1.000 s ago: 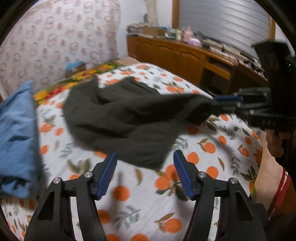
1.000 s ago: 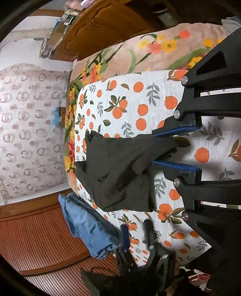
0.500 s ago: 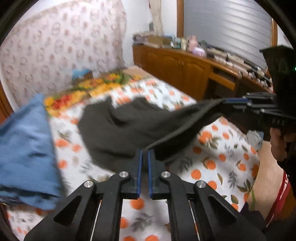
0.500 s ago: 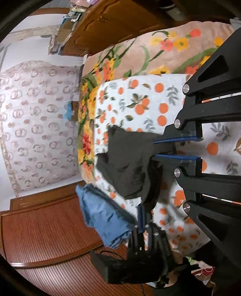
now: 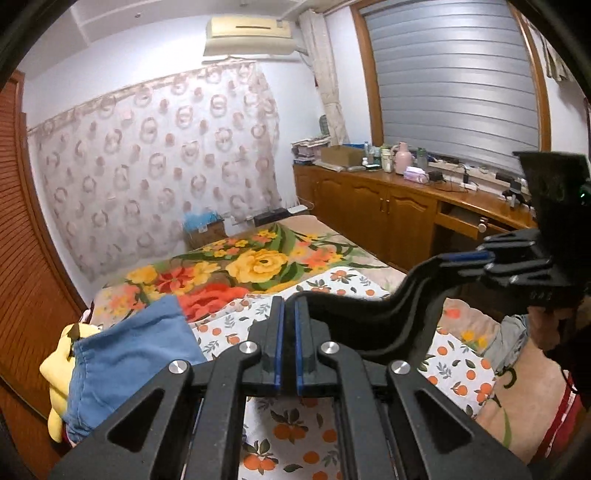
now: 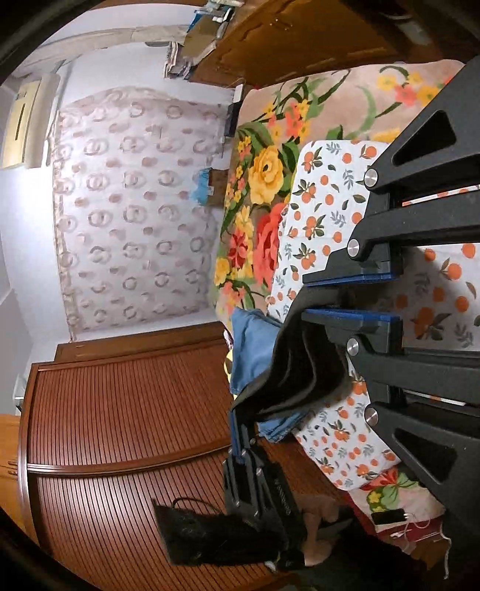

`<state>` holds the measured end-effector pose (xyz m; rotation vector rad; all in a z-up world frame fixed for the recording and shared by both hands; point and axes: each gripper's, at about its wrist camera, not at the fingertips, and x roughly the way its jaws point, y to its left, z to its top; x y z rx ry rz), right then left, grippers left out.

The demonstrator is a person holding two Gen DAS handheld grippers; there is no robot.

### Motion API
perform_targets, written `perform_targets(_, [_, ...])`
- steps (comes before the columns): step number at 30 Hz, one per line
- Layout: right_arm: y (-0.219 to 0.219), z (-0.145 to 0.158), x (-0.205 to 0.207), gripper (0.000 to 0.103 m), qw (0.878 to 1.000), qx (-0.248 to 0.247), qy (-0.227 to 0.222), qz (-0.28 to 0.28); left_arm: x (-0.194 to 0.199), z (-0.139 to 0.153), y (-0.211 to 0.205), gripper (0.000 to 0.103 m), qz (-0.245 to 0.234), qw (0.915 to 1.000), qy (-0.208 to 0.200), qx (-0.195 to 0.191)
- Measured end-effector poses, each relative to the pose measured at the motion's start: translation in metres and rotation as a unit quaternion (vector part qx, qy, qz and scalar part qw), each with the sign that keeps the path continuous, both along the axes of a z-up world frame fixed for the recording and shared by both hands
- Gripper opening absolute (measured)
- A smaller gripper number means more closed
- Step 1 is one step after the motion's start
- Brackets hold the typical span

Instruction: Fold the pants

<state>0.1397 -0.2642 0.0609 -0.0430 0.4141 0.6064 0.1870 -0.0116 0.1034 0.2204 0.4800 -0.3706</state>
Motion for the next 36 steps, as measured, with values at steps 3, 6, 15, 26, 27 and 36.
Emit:
perform_targets(3, [0.0,-0.01,0.007,0.011,1.0,0.008,0.017,0.003,0.007,0.002,0.005,0.005,-0.007,0.9998,0.017,-0.008])
perform_targets(6, [-0.001,-0.02,0.009,0.011,1.0,0.014,0.022,0.01,0.011,-0.005,0.006,0.005,-0.001,0.9998,0.02,-0.002])
perform_targets(15, [0.0,-0.05,0.069,0.011,0.992,0.029,0.118,0.022,0.063,-0.088,0.005,0.006,0.02,0.9943,0.105,0.007])
perform_targets(26, [-0.004,-0.122,0.155,0.011,0.978,0.018,0.208,-0.015,0.08,-0.15,0.007,0.026,0.005,0.9861,0.164,-0.025])
perform_targets(27, [-0.003,-0.124,0.155,0.011,0.977,0.023,0.21,-0.013,0.08,-0.151,0.003,0.026,-0.001,0.9859,0.165,-0.025])
perform_targets(36, [-0.009,-0.13,0.145,0.011,0.977,0.053,0.209,0.003,0.078,-0.165,-0.05,0.029,-0.053,0.9833,0.169,-0.043])
